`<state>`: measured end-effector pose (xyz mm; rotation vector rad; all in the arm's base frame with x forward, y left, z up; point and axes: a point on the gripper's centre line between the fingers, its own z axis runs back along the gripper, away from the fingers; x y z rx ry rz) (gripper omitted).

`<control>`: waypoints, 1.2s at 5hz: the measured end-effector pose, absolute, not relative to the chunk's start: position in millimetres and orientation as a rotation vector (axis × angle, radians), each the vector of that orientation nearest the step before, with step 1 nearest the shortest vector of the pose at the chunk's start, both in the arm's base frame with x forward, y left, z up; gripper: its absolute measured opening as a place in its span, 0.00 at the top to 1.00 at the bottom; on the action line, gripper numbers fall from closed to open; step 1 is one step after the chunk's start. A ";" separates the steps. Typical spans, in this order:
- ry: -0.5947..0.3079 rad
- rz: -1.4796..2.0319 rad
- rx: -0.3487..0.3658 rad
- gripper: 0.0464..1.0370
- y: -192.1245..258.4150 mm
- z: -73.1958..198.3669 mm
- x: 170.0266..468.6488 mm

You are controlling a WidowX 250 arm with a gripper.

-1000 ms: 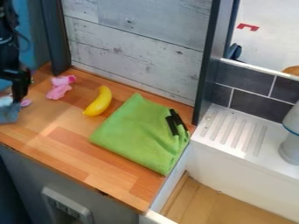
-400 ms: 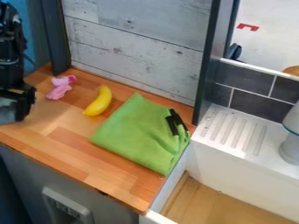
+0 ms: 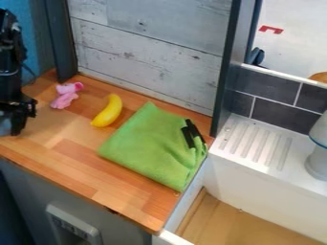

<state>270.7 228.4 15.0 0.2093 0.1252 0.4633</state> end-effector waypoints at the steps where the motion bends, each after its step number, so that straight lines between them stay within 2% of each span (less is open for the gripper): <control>1: 0.121 0.472 0.166 0.41 225.8 17.8 264.9; 2: 0.070 0.439 0.174 0.46 221.9 48.0 262.2; 3: 0.024 0.385 0.195 0.47 200.4 66.4 263.4; 4: 0.026 0.255 0.169 0.46 154.9 76.1 267.7; 6: 0.174 0.078 0.075 0.47 97.3 52.3 260.8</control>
